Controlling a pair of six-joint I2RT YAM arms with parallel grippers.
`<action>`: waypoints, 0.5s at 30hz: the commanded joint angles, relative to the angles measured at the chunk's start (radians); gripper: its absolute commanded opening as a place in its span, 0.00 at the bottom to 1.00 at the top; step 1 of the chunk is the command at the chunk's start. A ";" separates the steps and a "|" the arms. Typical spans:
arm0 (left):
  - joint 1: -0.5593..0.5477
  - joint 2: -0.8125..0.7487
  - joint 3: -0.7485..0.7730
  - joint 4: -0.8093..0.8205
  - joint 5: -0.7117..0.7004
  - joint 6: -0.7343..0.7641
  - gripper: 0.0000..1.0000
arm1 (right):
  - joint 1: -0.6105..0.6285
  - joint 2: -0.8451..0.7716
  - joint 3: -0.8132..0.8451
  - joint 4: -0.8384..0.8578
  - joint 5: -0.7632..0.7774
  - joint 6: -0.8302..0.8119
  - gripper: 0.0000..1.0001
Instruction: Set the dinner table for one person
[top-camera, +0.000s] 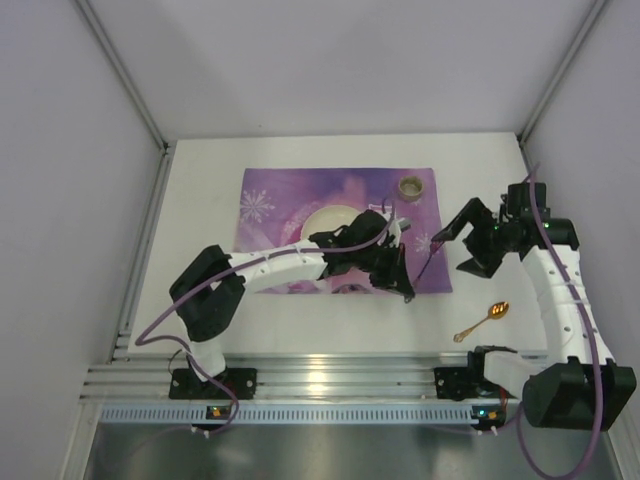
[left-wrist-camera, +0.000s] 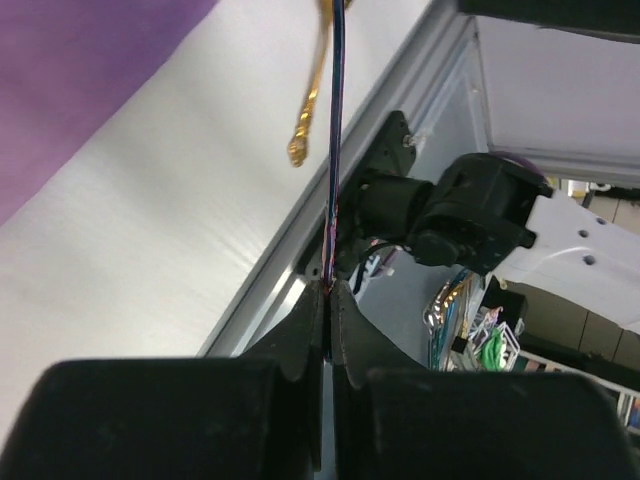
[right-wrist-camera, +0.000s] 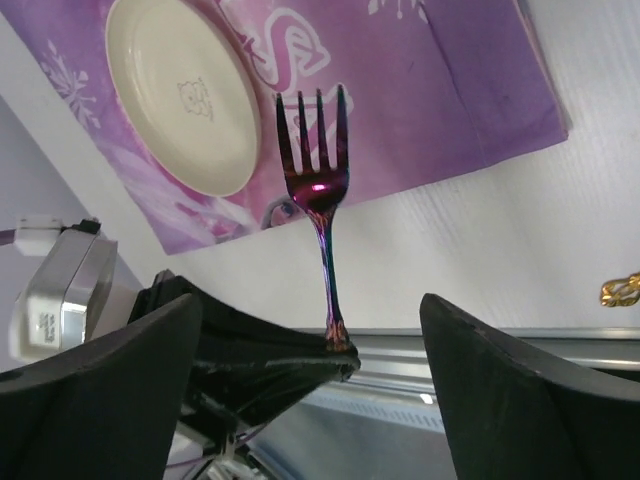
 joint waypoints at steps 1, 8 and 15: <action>0.052 -0.104 -0.070 -0.039 -0.052 0.032 0.00 | 0.017 -0.007 0.047 0.041 -0.036 -0.006 0.94; 0.227 -0.269 -0.229 -0.105 -0.069 0.074 0.00 | 0.034 -0.008 0.073 0.049 -0.044 -0.019 1.00; 0.581 -0.411 -0.335 -0.264 -0.031 0.210 0.00 | 0.049 -0.016 0.029 0.077 -0.070 -0.014 1.00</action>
